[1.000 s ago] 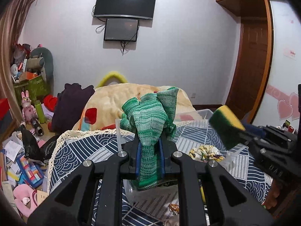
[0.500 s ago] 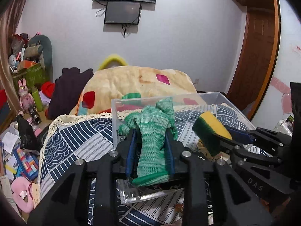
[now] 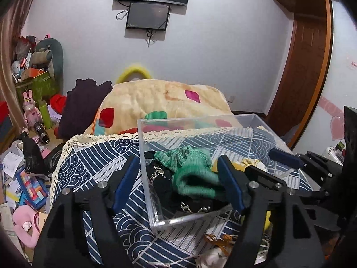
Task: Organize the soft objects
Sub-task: 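Place the sock into the box with the left gripper while the right places the sponge in, then grasp the white drawstring pouch with the left gripper while the right grasps the steel-wool bag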
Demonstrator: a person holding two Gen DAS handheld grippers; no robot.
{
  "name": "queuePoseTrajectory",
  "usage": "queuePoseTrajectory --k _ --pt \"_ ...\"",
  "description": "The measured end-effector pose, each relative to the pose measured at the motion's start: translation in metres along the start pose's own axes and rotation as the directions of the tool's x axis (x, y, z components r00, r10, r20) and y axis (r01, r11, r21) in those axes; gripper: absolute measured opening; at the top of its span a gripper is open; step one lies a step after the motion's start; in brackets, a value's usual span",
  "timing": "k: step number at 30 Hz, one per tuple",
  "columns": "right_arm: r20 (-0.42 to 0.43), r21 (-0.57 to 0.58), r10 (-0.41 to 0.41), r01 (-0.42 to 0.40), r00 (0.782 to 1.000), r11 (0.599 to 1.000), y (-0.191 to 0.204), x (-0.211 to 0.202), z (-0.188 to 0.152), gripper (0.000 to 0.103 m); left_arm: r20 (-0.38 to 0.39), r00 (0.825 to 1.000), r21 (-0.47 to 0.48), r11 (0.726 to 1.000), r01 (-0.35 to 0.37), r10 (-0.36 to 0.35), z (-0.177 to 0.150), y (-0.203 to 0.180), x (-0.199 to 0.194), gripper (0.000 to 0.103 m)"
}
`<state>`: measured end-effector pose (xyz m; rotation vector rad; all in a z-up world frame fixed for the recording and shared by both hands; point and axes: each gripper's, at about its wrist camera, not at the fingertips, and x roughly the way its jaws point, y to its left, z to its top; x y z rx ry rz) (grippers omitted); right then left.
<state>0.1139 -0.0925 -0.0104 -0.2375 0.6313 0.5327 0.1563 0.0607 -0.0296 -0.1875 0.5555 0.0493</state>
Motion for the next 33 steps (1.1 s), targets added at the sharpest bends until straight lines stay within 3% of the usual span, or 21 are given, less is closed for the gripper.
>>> queuePoseTrajectory --k 3,7,15,23,33 --pt "0.041 -0.001 -0.022 0.022 0.999 1.000 -0.002 -0.014 0.001 0.065 0.022 1.000 0.020 1.000 -0.002 0.002 0.000 -0.003 -0.012 0.081" --pt "0.092 0.011 -0.024 0.023 0.995 1.000 -0.007 -0.034 0.003 0.066 0.058 0.998 0.050 0.999 -0.018 0.015 0.000 -0.009 -0.030 0.094" --pt "0.160 0.010 -0.039 0.038 0.986 0.999 -0.012 -0.069 -0.004 0.067 0.098 0.995 0.074 0.997 -0.019 0.012 -0.014 -0.016 -0.059 0.102" --pt "0.114 -0.047 -0.100 0.106 0.988 0.993 -0.014 -0.069 -0.038 0.076 0.066 0.998 0.117 0.993 -0.008 0.000 -0.046 -0.031 -0.068 0.102" --pt "0.031 0.041 -0.066 0.065 0.997 0.997 -0.018 -0.061 -0.068 0.076 -0.028 0.999 0.148 0.988 0.035 -0.031 -0.083 -0.057 -0.052 0.102"
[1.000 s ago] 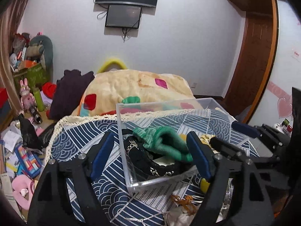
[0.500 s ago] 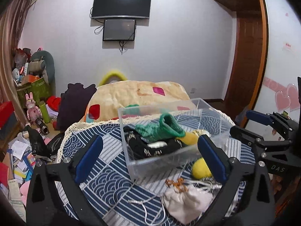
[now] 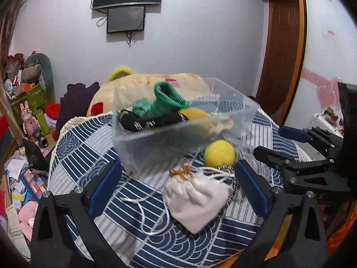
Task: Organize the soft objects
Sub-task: 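Grasp the white drawstring pouch with the left gripper while the right grasps the steel-wool bag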
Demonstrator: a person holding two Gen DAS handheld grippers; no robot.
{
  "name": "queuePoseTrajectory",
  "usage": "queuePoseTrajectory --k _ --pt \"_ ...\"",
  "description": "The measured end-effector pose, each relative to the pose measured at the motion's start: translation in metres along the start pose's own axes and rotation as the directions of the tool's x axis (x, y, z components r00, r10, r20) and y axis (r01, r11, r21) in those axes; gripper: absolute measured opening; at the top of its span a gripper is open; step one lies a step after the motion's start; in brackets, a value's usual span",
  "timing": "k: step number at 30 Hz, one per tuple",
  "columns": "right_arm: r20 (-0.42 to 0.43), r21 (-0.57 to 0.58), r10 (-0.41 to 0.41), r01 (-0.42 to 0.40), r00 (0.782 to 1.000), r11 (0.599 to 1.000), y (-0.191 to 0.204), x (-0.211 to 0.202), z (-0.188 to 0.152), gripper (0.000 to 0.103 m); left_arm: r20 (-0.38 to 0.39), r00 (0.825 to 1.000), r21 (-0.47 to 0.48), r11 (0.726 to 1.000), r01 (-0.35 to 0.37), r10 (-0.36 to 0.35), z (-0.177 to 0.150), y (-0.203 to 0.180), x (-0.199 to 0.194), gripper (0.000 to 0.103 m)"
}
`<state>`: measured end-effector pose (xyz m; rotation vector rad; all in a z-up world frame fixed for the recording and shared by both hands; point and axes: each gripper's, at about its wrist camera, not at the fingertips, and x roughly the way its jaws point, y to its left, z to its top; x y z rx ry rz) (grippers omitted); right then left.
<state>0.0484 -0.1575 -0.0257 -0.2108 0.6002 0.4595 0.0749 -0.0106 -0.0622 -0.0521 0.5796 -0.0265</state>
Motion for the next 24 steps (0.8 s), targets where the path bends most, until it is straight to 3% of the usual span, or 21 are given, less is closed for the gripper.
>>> queuePoseTrajectory --k 6,13,17,19,24 --pt "-0.049 0.000 0.002 -0.002 0.999 1.000 0.003 0.011 -0.016 0.076 -0.055 0.998 0.019 1.000 -0.014 0.015 -0.019 -0.006 0.017 0.102" --pt "-0.086 -0.002 0.013 -0.013 0.996 1.000 0.009 0.020 -0.028 0.076 -0.099 0.995 -0.059 0.998 0.020 -0.026 -0.031 0.005 0.030 0.102" --pt "-0.090 0.006 0.034 -0.033 0.995 0.999 0.009 0.020 -0.030 0.061 -0.093 0.995 -0.077 0.996 0.036 -0.043 -0.035 0.008 0.033 0.102" --pt "-0.084 0.028 0.036 -0.034 0.996 0.999 0.008 0.020 -0.031 0.059 -0.091 0.995 -0.084 0.996 0.039 -0.047 -0.037 0.008 0.033 0.102" --pt "-0.074 0.030 0.044 -0.042 0.996 0.999 0.009 0.017 -0.033 0.040 -0.115 0.986 -0.106 0.989 0.105 -0.117 -0.040 0.008 0.035 0.074"
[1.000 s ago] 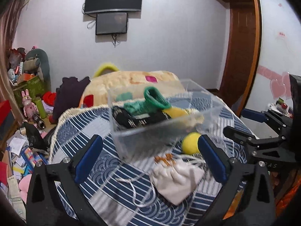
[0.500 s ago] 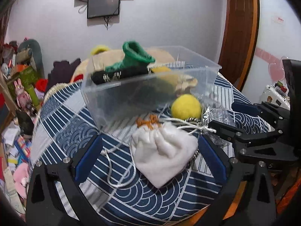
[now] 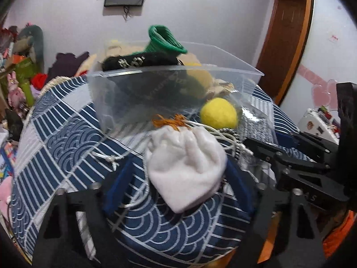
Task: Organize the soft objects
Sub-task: 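Grasp the white drawstring pouch with the left gripper while the right grasps the steel-wool bag, then drop the pouch into the box with the left gripper while the right drops the bag in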
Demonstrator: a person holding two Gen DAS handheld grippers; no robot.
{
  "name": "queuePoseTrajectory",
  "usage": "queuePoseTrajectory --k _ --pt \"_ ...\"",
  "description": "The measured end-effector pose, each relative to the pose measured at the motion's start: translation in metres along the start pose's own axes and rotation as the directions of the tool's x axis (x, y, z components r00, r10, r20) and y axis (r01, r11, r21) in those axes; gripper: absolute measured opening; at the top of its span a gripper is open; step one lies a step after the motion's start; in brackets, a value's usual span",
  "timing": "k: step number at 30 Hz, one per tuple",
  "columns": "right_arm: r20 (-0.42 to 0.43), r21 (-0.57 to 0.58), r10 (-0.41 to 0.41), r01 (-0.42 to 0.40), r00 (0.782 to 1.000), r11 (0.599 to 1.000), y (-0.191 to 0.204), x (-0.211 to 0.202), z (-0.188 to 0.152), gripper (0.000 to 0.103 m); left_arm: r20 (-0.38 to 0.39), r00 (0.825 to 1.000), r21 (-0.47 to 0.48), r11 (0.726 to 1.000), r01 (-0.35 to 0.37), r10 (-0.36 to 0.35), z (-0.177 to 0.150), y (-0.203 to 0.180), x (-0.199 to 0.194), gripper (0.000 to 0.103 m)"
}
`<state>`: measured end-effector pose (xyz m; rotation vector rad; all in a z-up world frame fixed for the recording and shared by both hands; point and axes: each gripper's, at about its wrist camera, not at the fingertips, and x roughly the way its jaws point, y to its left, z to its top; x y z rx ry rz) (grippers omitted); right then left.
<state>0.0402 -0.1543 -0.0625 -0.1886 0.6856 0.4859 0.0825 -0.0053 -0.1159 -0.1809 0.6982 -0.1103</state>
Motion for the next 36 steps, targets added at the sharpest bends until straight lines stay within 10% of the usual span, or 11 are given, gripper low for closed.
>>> queuePoseTrajectory --k 7,36 --pt "0.017 0.016 -0.010 0.010 1.000 1.000 -0.001 -0.005 0.001 0.031 0.034 0.999 0.053 0.999 -0.004 0.002 -0.002 -0.011 -0.011 0.041" --pt "0.200 0.037 -0.067 0.060 0.977 0.997 -0.021 -0.052 0.048 0.025 0.278 0.958 0.002 0.997 -0.074 0.070 0.066 0.014 -0.076 0.037"
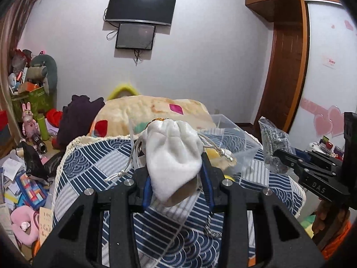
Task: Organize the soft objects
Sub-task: 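Drop the pouch into the box with the left gripper while the right drops the bag in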
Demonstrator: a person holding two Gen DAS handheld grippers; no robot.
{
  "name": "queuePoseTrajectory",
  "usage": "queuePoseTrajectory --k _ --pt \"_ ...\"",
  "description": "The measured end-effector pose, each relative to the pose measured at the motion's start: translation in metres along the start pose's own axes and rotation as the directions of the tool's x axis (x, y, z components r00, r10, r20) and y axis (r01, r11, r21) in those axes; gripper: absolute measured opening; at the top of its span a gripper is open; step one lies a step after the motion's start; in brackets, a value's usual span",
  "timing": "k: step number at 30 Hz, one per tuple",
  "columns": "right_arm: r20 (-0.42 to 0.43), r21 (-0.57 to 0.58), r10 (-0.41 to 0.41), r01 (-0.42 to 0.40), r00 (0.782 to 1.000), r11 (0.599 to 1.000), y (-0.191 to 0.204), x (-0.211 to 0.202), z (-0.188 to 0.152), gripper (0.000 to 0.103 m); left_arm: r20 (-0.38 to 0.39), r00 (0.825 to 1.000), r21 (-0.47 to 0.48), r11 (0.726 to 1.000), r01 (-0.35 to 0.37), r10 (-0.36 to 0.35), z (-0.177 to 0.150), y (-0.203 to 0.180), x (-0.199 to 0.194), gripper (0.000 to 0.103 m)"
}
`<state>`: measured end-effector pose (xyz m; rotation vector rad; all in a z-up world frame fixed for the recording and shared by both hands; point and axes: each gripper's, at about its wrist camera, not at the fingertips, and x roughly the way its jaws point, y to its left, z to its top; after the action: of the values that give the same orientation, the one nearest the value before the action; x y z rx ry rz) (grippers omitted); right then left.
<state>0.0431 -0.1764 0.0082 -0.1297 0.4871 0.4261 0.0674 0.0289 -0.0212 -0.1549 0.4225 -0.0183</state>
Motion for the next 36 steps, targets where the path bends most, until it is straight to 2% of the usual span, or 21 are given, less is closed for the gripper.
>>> queuePoseTrajectory --k 15,21,29,34,36 --pt "0.032 -0.016 0.000 0.000 0.999 1.000 0.008 0.037 0.036 0.025 -0.021 1.000 -0.001 1.000 -0.016 0.016 0.026 0.009 0.040 0.037" --pt "-0.003 -0.035 -0.012 0.012 1.000 0.999 0.010 0.060 0.041 0.025 -0.059 0.998 -0.005 1.000 -0.011 0.010 0.025 0.011 0.064 0.037" --pt "-0.097 -0.025 0.000 -0.002 0.995 1.000 0.006 0.091 0.032 0.025 -0.106 0.994 -0.031 0.999 -0.016 0.013 0.016 0.016 0.086 0.038" --pt "-0.122 -0.025 0.000 -0.003 0.993 1.000 0.004 0.095 0.027 0.025 -0.144 0.989 -0.008 1.000 -0.030 0.029 0.012 0.017 0.095 0.052" --pt "-0.132 -0.023 0.011 -0.014 0.991 1.000 0.006 0.095 0.026 0.025 -0.141 0.989 0.003 0.999 -0.036 0.036 0.011 0.016 0.093 0.054"
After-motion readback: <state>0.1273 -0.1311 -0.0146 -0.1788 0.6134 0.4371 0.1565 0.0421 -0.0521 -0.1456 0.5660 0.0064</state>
